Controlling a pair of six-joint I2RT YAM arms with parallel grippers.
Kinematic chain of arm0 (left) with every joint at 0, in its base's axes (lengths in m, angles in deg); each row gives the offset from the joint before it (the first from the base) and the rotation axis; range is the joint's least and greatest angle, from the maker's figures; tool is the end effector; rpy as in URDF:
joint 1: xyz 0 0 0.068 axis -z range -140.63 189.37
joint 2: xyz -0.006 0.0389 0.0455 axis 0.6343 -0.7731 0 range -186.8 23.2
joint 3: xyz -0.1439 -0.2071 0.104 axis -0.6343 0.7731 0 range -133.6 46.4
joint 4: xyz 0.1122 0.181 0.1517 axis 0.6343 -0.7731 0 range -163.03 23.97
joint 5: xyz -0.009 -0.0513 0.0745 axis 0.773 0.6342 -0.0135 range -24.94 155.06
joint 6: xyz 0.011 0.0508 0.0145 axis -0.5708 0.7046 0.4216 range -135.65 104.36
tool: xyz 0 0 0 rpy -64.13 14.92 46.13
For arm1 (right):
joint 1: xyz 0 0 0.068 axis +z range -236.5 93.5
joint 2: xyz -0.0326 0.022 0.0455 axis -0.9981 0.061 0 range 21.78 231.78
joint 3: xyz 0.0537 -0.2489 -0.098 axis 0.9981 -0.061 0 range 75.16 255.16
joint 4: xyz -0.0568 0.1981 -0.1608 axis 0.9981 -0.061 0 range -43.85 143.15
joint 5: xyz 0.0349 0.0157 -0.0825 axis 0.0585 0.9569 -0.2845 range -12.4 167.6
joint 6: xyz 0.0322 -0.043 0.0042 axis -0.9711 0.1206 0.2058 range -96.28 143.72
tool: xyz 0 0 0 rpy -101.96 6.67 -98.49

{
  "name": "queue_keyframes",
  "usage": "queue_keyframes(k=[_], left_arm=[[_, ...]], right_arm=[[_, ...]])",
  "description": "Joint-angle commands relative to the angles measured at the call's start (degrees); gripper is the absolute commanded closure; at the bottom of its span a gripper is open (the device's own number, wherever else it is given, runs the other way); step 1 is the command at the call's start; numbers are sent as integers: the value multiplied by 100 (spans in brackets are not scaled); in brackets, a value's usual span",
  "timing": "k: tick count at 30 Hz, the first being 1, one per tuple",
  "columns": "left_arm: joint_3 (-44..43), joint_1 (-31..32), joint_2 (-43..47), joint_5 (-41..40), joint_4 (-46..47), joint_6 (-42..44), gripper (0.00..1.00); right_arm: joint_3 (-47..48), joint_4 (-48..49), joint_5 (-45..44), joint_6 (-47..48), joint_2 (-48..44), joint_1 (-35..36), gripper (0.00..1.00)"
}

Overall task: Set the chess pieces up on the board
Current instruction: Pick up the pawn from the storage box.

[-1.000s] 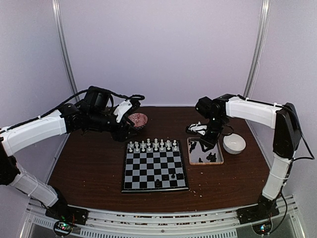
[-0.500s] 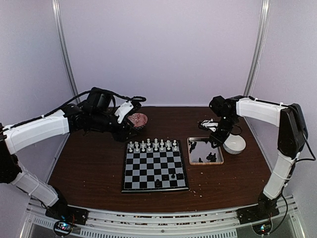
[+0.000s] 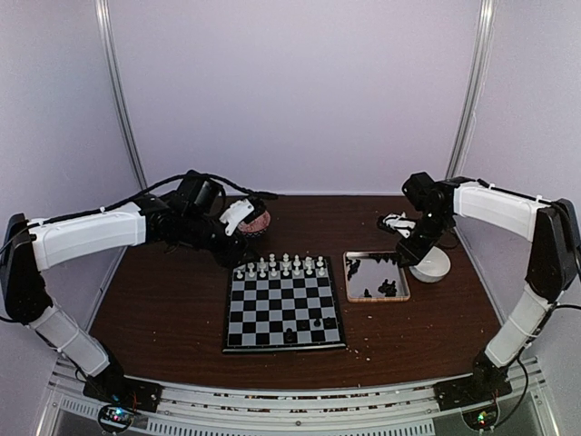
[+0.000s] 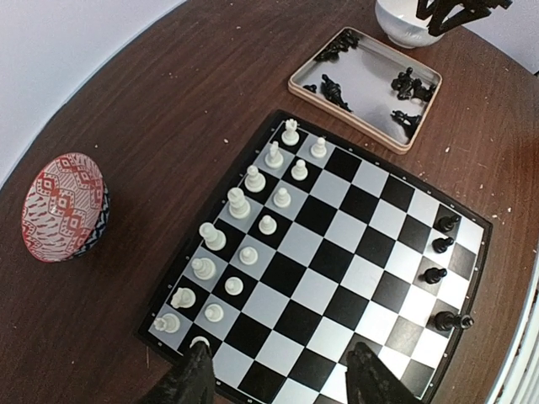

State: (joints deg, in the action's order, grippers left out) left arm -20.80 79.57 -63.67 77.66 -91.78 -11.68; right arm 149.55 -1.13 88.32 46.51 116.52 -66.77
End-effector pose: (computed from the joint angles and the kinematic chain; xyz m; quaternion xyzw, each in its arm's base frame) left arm 0.2491 -0.2209 0.2737 0.3843 0.8366 -0.2137 0.3268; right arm 0.3001 0.1147 0.2426 -0.3694 0.9150 0.0890 0.1355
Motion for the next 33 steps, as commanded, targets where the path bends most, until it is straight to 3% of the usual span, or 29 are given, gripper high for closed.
queue_keyframes(k=[1,16,33], left_arm=[[-188,-30,29,-4,89,-122,45],[-283,-30,91,-64,-17,-230,45],[-294,-30,110,-38,-35,-221,45]], right_arm=[[-58,149,105,60,-85,-75,68],[304,289,-127,44,748,-83,72],[424,-251,301,160,1424,-58,75]])
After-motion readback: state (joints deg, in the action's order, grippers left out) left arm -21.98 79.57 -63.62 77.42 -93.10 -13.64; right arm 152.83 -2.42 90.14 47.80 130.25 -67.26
